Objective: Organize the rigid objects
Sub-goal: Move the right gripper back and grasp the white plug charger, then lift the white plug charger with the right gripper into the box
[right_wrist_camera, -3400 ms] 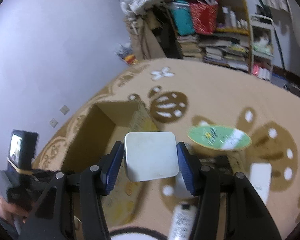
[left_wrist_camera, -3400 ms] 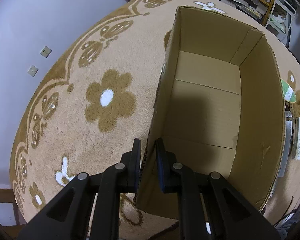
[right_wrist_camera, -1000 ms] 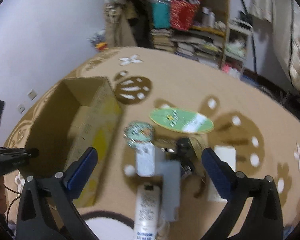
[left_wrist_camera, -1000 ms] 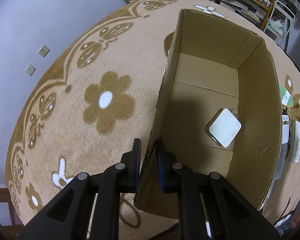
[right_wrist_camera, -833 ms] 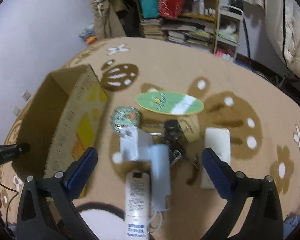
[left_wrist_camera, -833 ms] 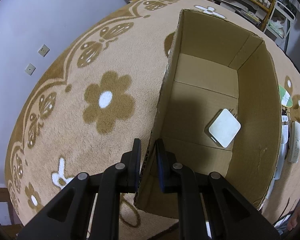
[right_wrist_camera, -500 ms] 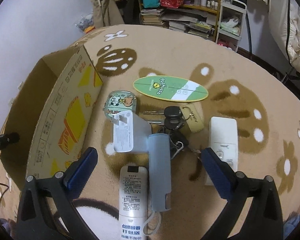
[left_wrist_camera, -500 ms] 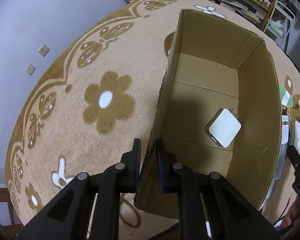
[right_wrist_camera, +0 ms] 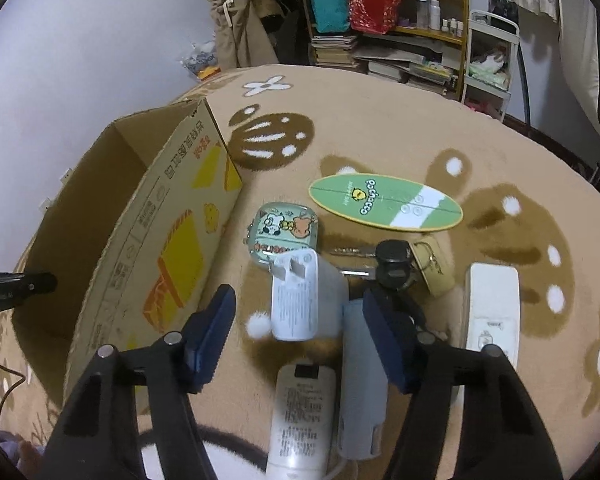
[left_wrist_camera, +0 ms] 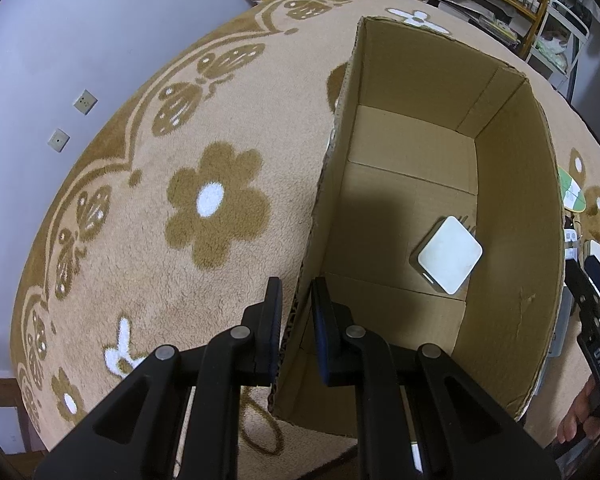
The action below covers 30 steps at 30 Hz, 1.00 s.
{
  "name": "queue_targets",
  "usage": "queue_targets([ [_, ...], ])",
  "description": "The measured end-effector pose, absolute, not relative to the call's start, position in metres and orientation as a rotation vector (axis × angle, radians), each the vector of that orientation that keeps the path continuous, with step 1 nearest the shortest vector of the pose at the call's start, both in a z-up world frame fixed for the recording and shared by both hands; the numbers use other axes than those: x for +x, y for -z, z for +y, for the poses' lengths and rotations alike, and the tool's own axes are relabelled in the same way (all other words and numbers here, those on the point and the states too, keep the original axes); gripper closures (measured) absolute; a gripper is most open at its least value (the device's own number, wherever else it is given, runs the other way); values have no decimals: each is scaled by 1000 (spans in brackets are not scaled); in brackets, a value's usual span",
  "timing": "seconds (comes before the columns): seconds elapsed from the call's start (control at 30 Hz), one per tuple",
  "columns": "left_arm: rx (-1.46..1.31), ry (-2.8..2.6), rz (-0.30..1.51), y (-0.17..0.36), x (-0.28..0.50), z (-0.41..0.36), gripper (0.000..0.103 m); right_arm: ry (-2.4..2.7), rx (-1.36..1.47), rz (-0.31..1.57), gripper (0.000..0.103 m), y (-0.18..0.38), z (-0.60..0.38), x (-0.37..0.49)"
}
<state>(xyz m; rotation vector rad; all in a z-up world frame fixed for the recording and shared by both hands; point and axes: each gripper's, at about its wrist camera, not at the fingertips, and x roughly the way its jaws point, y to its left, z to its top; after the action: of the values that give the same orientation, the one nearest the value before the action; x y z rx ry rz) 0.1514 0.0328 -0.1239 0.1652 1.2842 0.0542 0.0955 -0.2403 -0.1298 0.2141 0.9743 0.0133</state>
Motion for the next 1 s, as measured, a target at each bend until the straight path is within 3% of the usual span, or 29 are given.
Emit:
queue_targets([
  [0.17, 178, -56, 1282, 124, 151, 31, 89, 0, 169, 985, 47, 139, -233, 104],
  [0.23, 176, -56, 1283, 124, 152, 31, 89, 2, 152, 988, 58, 142, -231, 107],
  [0.4, 153, -49, 1289, 124, 152, 33, 89, 29, 143, 993, 65, 149, -231, 111],
  [1.0, 164, -42, 1294, 125, 153, 33, 90, 40, 87, 925, 72, 123, -214, 103],
])
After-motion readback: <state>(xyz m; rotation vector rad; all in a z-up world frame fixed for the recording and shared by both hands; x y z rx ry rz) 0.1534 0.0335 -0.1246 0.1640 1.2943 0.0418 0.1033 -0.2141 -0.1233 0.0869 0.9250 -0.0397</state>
